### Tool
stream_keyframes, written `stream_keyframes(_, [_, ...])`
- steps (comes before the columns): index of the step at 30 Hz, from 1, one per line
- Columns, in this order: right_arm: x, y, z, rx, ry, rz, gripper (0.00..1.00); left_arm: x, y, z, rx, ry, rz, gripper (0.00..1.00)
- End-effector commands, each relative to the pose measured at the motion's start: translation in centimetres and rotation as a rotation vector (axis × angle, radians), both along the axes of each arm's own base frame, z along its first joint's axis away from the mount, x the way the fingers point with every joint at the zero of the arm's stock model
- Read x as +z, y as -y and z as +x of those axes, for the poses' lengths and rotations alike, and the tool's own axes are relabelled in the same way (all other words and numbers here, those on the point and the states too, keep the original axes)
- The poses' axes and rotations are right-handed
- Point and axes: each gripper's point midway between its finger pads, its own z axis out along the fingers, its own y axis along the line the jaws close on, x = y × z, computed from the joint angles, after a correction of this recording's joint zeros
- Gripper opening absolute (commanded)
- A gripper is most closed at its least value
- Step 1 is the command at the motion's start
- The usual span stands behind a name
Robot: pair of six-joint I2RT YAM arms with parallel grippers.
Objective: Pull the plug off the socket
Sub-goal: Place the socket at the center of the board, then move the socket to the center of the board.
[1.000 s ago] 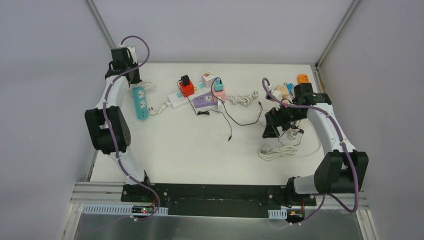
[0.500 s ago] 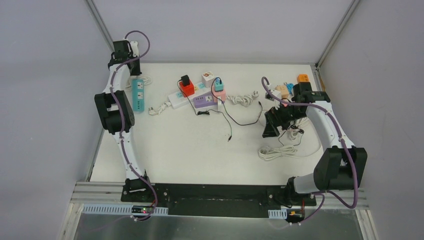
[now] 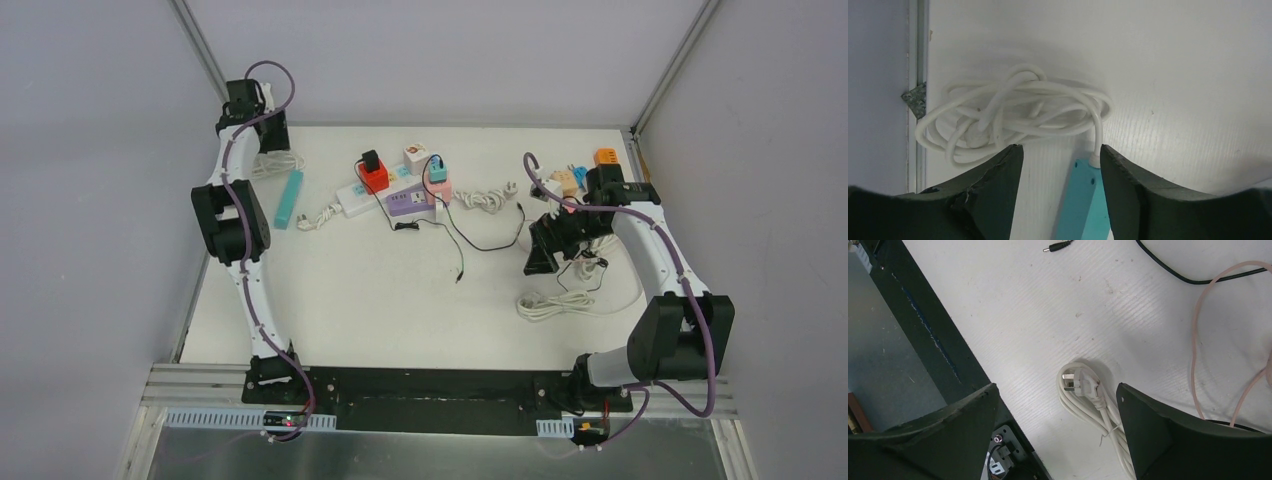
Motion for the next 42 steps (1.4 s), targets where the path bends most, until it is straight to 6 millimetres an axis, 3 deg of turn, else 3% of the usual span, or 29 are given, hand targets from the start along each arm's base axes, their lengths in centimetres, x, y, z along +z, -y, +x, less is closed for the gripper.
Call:
stream_keyframes(1, [2.0,-0.9,0.3,0.03,0.056,0.06,0.9,12.0,-0.5,-1.0,0.041,0.207,0.033,0.59])
stream_keyframes(6, [2.7,-1.3,-0.1,0.034,0.075,0.082,0.9,18.0,1.5,-3.5,0.033,0.313,-0.056,0.59])
stream_keyframes(9, [3.5,-1.9,-0.4,0.053,0.081,0.129,0.9,20.1,4.0,-5.4,0.012,0.361,-0.199,0.59])
stream_keyframes(15, [5.0,-3.2,-1.4,0.111,0.126,0.209,0.9,21.4,10.4,-11.3,-0.094,0.435,-0.483,0.59])
stream_keyframes(18, [5.6,-3.8,-1.9,0.136,0.158,0.247,0.91,22.0,13.2,-15.0,-0.172,0.458,-0.491,0.6])
stream_keyframes(22, [5.8,-4.5,-1.8,0.164,0.204,0.267,0.91,24.2,16.8,-20.5,-0.313,0.487,-0.462,0.61])
stream_keyframes(25, [5.9,-4.8,-1.9,0.185,0.242,0.28,0.91,25.2,18.3,-24.1,-0.404,0.513,-0.408,0.68])
stream_keyframes(28, [6.4,-5.0,-1.5,0.194,0.317,0.281,0.91,24.1,19.0,-26.8,-0.448,0.52,-0.372,0.77])
stream_keyframes(31, [7.1,-5.2,0.1,0.154,0.385,0.267,0.92,22.1,20.0,-28.7,-0.481,0.531,-0.327,0.88])
stream_keyframes(37, [9.5,-5.5,3.2,0.112,0.442,0.267,0.92,17.5,21.8,-29.9,-0.524,0.497,-0.251,0.91])
stream_keyframes(40, [10.1,-6.1,4.5,0.101,0.449,0.271,0.92,15.8,21.1,-30.1,-0.49,0.47,-0.226,0.9])
stream_keyframes(42, [10.1,-6.4,5.3,0.102,0.446,0.276,0.91,15.9,20.5,-30.5,-0.469,0.47,-0.198,0.9])
